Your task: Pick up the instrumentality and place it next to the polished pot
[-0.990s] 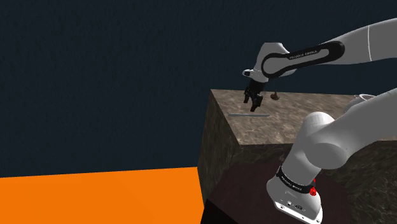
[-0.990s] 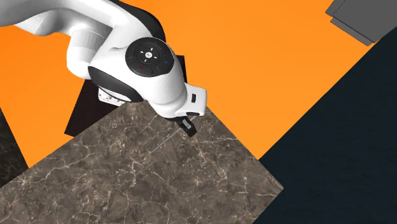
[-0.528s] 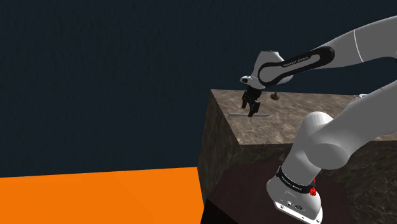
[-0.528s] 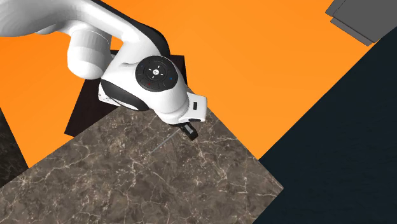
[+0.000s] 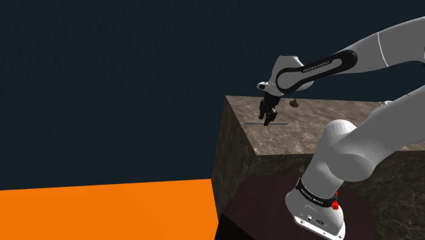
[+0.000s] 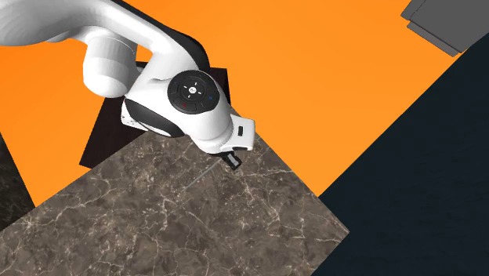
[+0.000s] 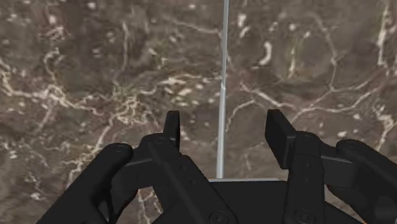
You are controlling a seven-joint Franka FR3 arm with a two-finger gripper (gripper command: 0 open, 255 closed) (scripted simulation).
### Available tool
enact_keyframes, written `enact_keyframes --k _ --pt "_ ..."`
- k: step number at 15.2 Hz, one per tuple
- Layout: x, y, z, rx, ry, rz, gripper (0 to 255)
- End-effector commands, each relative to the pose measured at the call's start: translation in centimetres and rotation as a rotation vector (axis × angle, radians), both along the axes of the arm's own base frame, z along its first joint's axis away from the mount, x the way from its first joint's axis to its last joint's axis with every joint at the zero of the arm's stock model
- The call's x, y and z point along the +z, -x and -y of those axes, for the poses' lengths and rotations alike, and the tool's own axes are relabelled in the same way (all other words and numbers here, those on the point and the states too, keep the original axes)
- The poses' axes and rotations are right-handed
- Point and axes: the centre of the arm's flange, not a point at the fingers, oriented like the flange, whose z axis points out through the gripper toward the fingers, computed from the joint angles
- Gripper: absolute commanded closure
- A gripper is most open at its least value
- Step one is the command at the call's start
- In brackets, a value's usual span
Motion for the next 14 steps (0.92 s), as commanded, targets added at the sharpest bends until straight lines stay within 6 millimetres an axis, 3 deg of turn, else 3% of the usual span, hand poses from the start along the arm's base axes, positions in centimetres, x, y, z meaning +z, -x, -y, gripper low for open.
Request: enact_keyframes --k 1,9,14 --pt "0.0 0.0 0.0 0.0 0.0 0.0 255" --pt "0.0 0.0 0.0 0.0 0.0 0.0 255" --pt "2.6 0.0 0.0 0.0 0.0 0.0 255"
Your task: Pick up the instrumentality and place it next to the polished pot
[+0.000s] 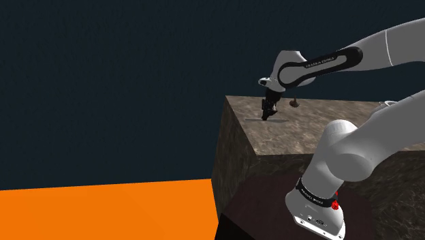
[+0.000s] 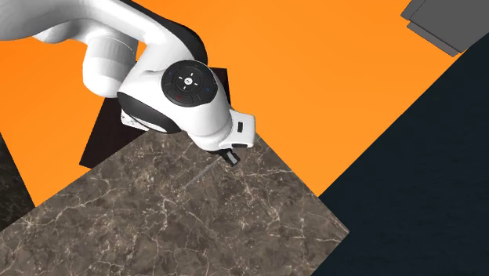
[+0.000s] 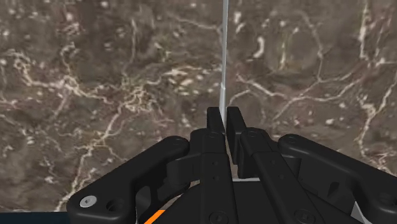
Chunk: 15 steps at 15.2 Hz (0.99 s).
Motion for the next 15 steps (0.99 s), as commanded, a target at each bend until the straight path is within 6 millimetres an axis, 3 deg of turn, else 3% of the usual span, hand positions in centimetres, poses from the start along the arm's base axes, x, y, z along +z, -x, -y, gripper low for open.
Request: enact_keyframes --k 1,15 --pt "1.0 0.0 -0.1 0.0 0.0 -0.001 255" --pt "8.4 0.0 -0.1 0.0 0.0 -0.001 255"
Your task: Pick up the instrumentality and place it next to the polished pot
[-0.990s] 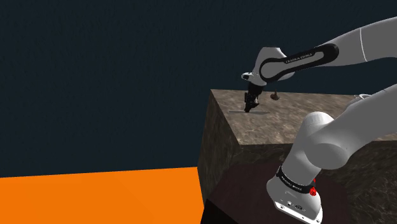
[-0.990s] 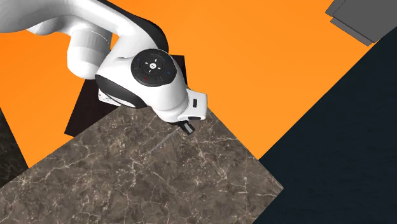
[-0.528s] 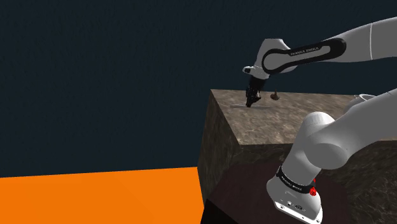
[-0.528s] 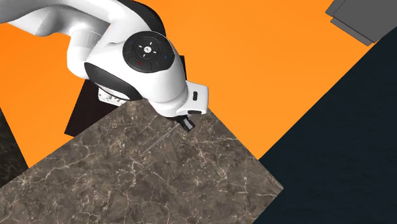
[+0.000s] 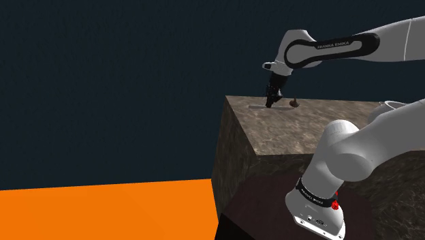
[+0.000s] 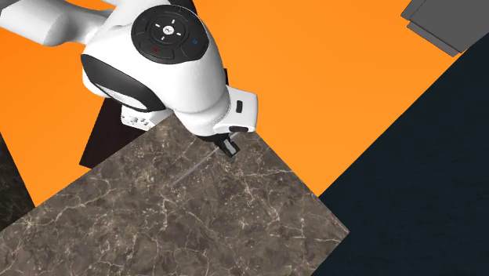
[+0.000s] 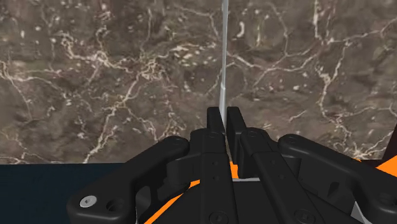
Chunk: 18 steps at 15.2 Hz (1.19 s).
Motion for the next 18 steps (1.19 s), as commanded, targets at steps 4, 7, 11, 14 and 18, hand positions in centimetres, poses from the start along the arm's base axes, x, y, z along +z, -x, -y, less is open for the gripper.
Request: enact_keyframes --k 4,7,11,14,18 --pt "2.8 0.0 0.0 0.0 0.0 0.0 255" --pt "4.3 0.0 0.0 0.0 0.0 0.0 255" --pt "6.5 0.0 0.0 0.0 0.0 0.0 255" --pt "8.0 0.0 0.0 0.0 0.0 0.0 255" --pt "10.1 0.0 0.0 0.0 0.0 0.0 255"
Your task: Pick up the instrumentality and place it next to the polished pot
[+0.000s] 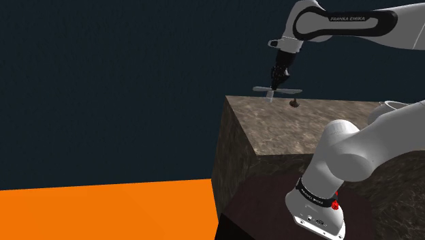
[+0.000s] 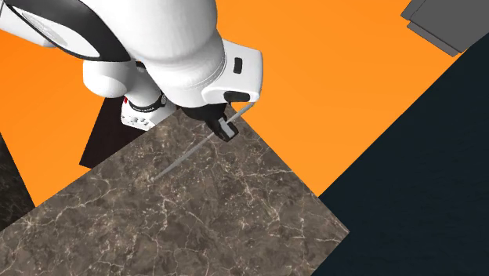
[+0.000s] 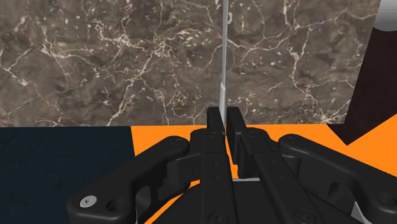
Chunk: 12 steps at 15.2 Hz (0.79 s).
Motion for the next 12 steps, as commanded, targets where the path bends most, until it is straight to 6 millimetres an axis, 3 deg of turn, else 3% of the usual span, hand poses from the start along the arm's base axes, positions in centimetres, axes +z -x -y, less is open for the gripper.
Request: enact_keyframes --k 1,9,12 --pt "1.1 0.1 -0.1 0.0 0.0 0.0 255" --pt "5.0 0.1 -0.1 0.0 0.0 0.0 255" --pt "5.0 2.8 2.8 0.0 0.0 0.0 255"
